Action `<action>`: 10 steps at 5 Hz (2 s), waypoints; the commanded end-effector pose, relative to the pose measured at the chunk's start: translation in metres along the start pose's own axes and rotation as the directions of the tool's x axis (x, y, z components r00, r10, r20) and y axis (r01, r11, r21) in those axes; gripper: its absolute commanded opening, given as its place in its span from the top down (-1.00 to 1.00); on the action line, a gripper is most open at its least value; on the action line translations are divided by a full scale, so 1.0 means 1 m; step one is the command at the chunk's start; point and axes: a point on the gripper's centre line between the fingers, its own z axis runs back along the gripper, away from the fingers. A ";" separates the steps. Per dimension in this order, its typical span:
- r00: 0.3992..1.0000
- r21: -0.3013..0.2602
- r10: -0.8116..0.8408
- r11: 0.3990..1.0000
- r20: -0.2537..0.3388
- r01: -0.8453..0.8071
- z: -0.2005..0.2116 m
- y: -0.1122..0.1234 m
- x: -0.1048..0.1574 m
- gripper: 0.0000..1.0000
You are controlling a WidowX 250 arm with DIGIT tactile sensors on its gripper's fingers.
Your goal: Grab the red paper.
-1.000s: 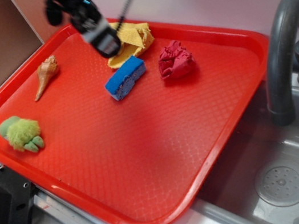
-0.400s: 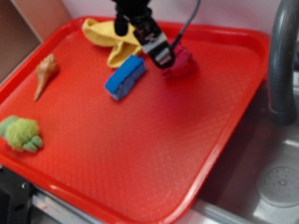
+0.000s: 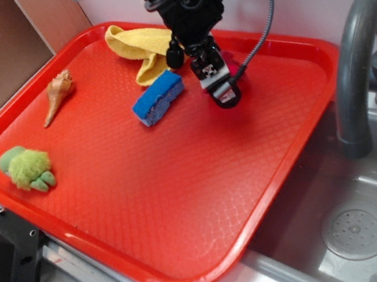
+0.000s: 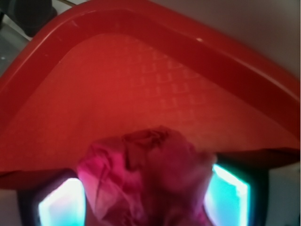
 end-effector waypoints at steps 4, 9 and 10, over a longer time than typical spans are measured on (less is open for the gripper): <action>0.998 0.071 0.020 0.997 -0.063 -0.015 -0.003 -0.011 0.005 1.00; 0.854 0.177 0.520 0.842 -0.010 -0.510 0.159 -0.058 -0.034 1.00; 0.782 0.129 0.623 0.777 -0.018 -0.616 0.176 -0.073 -0.053 1.00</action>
